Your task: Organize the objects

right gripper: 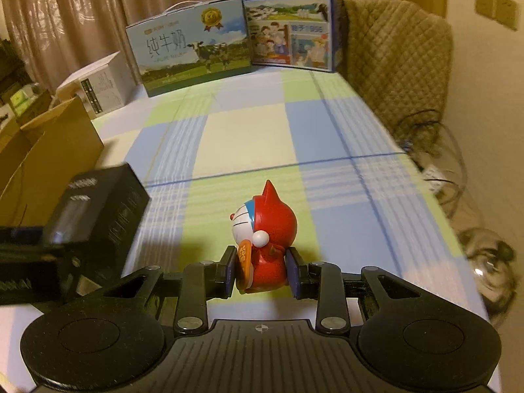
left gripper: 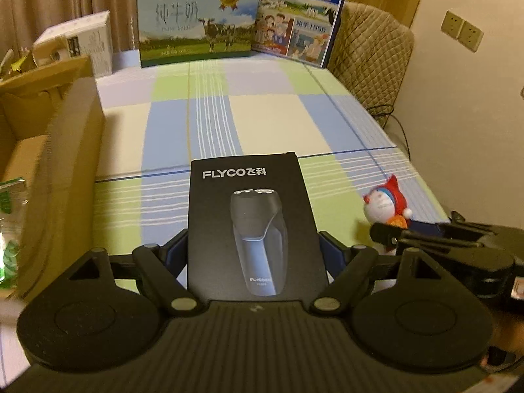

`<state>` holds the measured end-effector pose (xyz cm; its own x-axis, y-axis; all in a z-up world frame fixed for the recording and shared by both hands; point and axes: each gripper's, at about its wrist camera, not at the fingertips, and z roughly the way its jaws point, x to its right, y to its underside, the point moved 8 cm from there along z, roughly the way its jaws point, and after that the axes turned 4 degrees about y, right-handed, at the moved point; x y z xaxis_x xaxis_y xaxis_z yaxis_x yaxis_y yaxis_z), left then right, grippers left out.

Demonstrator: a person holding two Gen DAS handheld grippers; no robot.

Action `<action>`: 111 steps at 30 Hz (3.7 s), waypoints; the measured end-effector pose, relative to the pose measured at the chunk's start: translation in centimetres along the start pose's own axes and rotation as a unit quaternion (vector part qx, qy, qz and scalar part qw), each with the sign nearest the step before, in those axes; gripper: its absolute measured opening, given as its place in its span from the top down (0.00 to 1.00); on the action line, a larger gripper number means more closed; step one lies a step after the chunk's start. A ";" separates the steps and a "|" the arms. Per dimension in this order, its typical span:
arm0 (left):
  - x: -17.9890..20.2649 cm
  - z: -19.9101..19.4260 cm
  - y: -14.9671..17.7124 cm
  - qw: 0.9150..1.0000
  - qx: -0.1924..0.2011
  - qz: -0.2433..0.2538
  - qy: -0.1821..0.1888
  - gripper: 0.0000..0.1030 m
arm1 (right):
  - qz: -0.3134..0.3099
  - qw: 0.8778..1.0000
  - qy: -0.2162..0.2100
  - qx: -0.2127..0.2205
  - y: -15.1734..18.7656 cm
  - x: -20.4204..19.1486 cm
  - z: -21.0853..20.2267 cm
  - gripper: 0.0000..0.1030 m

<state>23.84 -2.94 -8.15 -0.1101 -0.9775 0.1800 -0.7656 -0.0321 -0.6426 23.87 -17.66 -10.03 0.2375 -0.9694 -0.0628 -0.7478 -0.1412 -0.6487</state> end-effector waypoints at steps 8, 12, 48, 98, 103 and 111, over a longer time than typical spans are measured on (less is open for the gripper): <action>0.1 -6.5 1.4 1.000 0.029 0.000 -0.001 0.24 | -0.011 1.000 -0.015 0.024 1.5 -2.5 -6.1 0.73; 0.0 -9.0 2.3 0.999 0.037 0.004 -0.005 0.24 | -0.017 0.999 -0.021 0.037 1.8 -3.9 -8.3 0.72; -16.8 -21.1 -1.4 0.989 0.088 -0.016 -0.114 0.24 | -0.094 0.974 -0.194 0.071 -4.6 -25.5 -10.6 0.72; -19.7 -22.5 10.3 0.983 0.044 -0.113 -0.137 0.01 | -0.113 0.983 -0.144 -0.011 6.0 -25.0 -10.8 0.24; -18.8 -22.6 11.5 0.982 0.041 -0.112 -0.145 0.01 | -0.113 0.984 -0.139 -0.015 6.6 -24.8 -10.8 0.24; -18.4 -22.7 12.0 0.982 0.038 -0.109 -0.152 0.01 | -0.113 0.984 -0.138 -0.012 6.5 -24.8 -10.9 0.24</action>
<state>2.25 19.41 -2.26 0.2544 -0.9624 0.0953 -0.6998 -0.2512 -0.6687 6.38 3.22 -4.37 0.5567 -0.8214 -0.1242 -0.6695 -0.3552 -0.6523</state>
